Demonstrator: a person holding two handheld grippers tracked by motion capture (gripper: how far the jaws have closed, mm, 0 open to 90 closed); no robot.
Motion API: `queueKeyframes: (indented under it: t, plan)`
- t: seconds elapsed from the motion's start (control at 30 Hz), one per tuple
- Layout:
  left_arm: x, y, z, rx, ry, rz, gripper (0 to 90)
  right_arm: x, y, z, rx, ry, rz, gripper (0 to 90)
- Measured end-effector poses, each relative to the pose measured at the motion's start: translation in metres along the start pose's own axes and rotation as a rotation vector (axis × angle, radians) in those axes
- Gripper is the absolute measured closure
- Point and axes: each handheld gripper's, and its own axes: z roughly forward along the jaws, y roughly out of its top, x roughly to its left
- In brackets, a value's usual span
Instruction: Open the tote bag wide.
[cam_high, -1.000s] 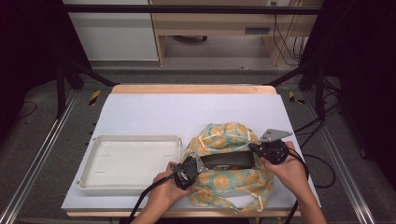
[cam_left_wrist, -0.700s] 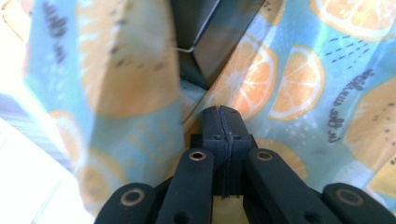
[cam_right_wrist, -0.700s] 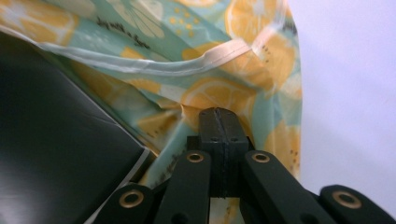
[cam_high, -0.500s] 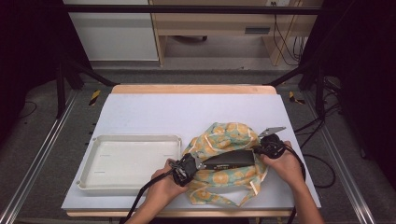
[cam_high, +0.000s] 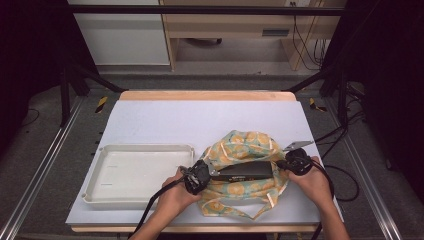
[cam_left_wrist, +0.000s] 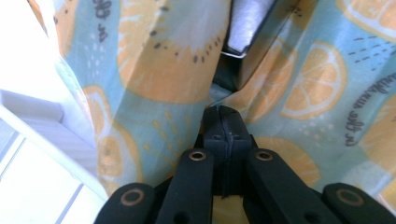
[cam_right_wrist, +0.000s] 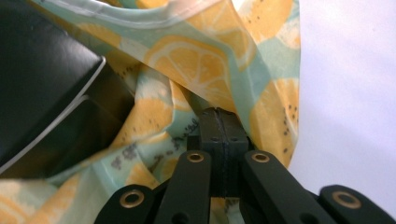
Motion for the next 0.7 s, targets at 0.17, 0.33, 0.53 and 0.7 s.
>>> queueKeyframes:
  t: [0.17,0.33,0.53,0.7]
  plan:
    - [0.004,0.001,0.002,0.003,0.014,0.001,90.0,0.000,-0.005,-0.002,-0.012,-0.006,0.013,90.0]
    - [0.010,0.002,0.003,0.011,0.036,0.001,90.0,0.001,-0.008,-0.003,-0.027,-0.006,0.014,90.0]
    - [0.012,-0.001,0.000,-0.038,-0.001,-0.017,90.0,0.005,-0.014,-0.005,-0.060,-0.013,0.020,90.0]
    - [0.009,-0.004,-0.019,-0.112,-0.006,-0.021,90.0,0.011,-0.015,-0.014,-0.128,-0.014,0.009,90.0]
